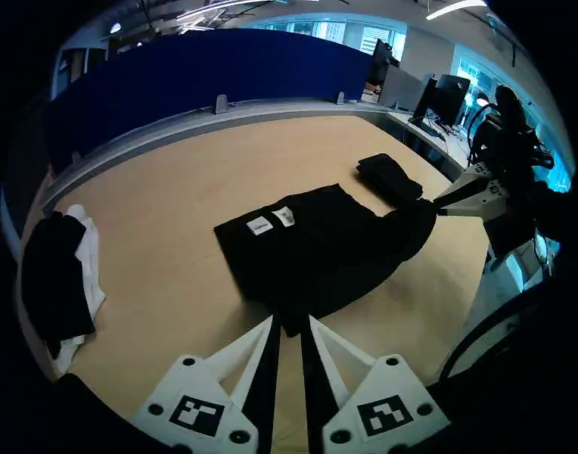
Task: Fold towel
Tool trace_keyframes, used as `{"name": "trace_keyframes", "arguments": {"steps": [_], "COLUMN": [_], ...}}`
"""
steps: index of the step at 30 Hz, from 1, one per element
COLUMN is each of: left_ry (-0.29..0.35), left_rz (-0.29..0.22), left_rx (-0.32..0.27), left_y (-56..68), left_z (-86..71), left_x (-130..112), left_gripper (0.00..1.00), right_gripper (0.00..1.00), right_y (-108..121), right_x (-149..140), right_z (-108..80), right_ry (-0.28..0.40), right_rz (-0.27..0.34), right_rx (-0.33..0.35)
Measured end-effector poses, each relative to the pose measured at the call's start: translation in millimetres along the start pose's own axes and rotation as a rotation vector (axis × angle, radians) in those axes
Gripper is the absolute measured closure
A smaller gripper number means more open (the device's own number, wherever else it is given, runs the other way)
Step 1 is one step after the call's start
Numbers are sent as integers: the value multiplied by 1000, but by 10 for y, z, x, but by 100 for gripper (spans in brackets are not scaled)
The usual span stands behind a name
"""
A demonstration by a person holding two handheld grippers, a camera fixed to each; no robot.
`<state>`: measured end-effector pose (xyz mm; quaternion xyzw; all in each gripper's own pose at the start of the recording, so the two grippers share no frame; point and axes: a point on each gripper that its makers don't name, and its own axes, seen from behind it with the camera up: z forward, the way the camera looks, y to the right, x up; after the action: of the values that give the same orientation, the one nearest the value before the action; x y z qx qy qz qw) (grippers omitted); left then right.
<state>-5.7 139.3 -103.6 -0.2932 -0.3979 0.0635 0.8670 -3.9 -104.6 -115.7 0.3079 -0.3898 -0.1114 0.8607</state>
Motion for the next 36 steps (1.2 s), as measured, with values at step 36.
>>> {"name": "trace_keyframes", "arguments": {"steps": [36], "left_ry": [-79], "left_rz": [31], "left_rx": [48], "left_y": [-757], "left_z": [1104], "left_x": [559], "left_gripper": [82], "right_gripper": [83], "right_y": [906], "right_x": [490], "right_z": [984], "right_ry": [-46], "right_rz": [30], "right_rx": [-51]}}
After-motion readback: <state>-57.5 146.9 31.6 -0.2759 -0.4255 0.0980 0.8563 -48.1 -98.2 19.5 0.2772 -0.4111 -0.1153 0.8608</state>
